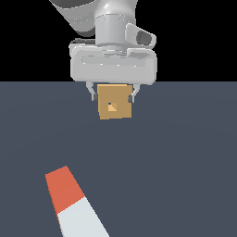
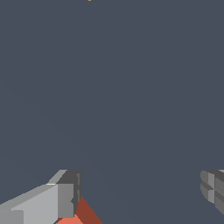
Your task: Insert the peg into the horizontal hole in a box.
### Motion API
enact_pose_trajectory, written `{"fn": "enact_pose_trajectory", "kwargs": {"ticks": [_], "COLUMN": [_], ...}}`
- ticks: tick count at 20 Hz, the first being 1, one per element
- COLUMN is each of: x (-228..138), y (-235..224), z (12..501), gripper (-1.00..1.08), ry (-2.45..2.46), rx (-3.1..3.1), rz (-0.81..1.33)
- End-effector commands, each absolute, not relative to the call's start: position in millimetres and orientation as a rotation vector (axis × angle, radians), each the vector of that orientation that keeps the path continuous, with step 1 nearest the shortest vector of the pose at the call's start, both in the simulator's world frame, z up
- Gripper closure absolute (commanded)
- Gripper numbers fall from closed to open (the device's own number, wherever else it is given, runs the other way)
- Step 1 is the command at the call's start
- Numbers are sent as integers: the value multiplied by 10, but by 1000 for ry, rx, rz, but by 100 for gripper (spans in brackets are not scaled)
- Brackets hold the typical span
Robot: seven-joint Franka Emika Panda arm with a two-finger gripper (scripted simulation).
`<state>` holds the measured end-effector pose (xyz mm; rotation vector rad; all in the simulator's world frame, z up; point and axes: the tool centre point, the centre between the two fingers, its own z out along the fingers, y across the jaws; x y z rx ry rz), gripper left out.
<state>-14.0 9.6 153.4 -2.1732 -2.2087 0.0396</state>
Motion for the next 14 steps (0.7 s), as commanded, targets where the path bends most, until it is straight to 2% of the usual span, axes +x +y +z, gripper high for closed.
{"fn": "enact_pose_trajectory", "kwargs": {"ticks": [1,14], "x": [-140,-251], "y": [96,-144], "z": [1534,1443], "gripper": [-92,-92], "ry": [-2209,-2293], "rx": [-2173,-2091], "rz": [40,36]}}
